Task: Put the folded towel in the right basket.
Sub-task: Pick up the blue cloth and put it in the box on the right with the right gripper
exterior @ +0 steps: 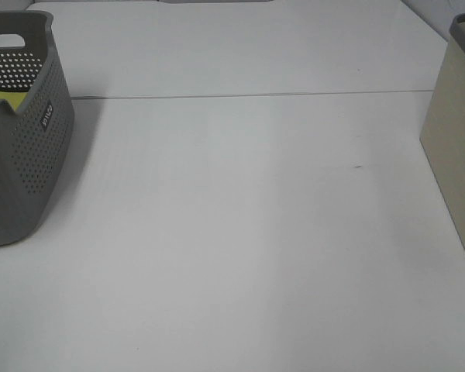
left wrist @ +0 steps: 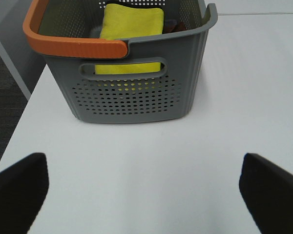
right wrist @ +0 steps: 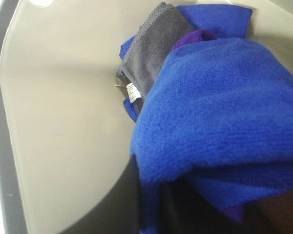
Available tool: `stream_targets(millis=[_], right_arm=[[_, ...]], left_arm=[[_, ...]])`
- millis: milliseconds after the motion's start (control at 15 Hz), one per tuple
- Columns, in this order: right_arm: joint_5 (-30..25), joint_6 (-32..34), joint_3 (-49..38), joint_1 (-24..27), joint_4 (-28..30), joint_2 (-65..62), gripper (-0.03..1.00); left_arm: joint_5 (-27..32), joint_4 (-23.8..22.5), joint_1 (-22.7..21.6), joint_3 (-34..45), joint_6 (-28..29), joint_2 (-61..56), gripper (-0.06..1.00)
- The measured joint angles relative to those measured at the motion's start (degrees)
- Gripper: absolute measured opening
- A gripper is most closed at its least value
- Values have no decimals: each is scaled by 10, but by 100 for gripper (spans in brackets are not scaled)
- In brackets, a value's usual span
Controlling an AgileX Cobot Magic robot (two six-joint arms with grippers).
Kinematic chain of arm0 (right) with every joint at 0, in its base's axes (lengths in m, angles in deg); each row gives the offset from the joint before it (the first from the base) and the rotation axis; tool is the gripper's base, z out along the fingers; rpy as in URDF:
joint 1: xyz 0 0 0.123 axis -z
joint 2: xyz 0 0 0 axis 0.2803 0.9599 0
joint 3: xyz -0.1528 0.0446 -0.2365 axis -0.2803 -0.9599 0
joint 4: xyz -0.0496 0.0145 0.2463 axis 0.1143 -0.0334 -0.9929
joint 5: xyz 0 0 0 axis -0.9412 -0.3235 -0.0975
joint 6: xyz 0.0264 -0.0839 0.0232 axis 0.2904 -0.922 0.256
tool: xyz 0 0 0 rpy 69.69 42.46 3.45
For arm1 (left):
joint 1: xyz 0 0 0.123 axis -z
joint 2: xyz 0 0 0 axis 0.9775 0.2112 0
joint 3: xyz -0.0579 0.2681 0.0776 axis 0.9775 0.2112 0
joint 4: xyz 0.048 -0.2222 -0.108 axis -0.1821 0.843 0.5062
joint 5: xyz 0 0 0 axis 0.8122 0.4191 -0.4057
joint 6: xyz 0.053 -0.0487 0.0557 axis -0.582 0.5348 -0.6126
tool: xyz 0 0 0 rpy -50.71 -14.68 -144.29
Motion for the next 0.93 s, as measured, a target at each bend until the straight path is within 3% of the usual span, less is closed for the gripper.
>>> stream_targets(millis=[133, 267, 467, 933], right_arm=[[0, -3, 0, 0, -6, 0, 28], [1, -3, 0, 0, -11, 0, 63], [-2, -3, 0, 0, -23, 0, 84], [-75, -4, 0, 0, -52, -5, 86]], left_arm=[[0, 0, 0, 0, 0, 0, 99], [0, 0, 0, 0, 0, 0, 99], [0, 0, 0, 0, 0, 0, 99], [0, 0, 0, 0, 0, 0, 99]])
